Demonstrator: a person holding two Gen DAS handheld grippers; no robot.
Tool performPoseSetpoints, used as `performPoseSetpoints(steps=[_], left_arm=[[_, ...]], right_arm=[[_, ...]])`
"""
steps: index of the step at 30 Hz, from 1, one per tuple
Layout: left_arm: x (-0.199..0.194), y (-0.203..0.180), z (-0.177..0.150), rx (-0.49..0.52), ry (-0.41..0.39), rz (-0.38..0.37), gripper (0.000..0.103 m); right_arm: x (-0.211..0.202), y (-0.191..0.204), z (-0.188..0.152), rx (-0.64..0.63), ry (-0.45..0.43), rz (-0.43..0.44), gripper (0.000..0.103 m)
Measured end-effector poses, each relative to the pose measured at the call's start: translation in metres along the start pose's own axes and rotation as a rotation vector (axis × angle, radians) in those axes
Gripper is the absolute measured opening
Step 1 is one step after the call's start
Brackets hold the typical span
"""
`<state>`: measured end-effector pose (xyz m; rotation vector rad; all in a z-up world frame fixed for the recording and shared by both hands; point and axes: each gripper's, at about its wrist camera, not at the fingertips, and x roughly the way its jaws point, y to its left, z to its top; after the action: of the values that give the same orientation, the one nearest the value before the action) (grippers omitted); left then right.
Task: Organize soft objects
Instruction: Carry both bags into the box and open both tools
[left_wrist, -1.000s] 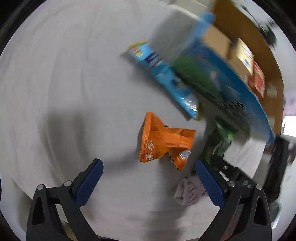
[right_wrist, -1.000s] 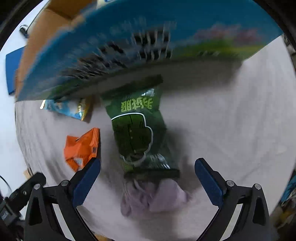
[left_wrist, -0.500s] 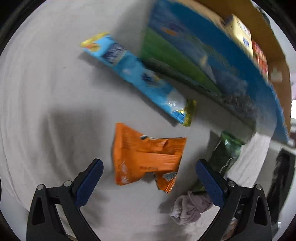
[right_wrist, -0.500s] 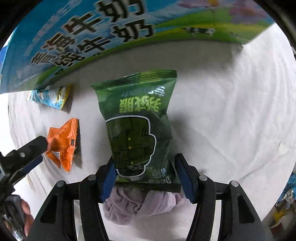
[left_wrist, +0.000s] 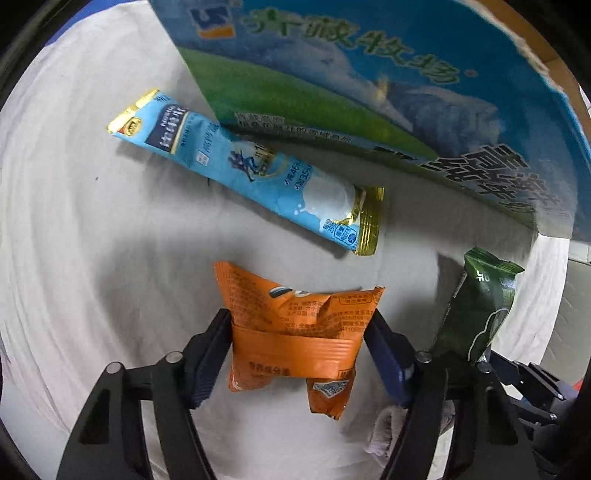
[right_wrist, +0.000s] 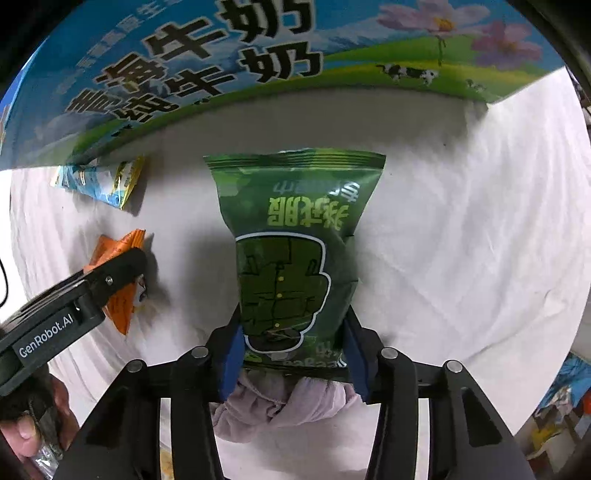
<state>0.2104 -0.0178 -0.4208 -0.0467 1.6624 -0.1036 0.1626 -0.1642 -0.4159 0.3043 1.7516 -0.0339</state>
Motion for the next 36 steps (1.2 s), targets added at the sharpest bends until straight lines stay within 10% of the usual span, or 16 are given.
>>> performPoseSetpoints(steps=[18,36], left_arm=[[-0.109,-0.043,-0.078,0.099,-0.228,0.014,0.065],[-0.222,-0.037,-0.072,0.128,-0.385,-0.101,0.065]], right_arm=[[-0.085,0.010,-0.061,-0.101,-0.157,-0.020,0.045],[-0.215,-0.001,-0.083,-0.111,-0.334,0.028,0.045]])
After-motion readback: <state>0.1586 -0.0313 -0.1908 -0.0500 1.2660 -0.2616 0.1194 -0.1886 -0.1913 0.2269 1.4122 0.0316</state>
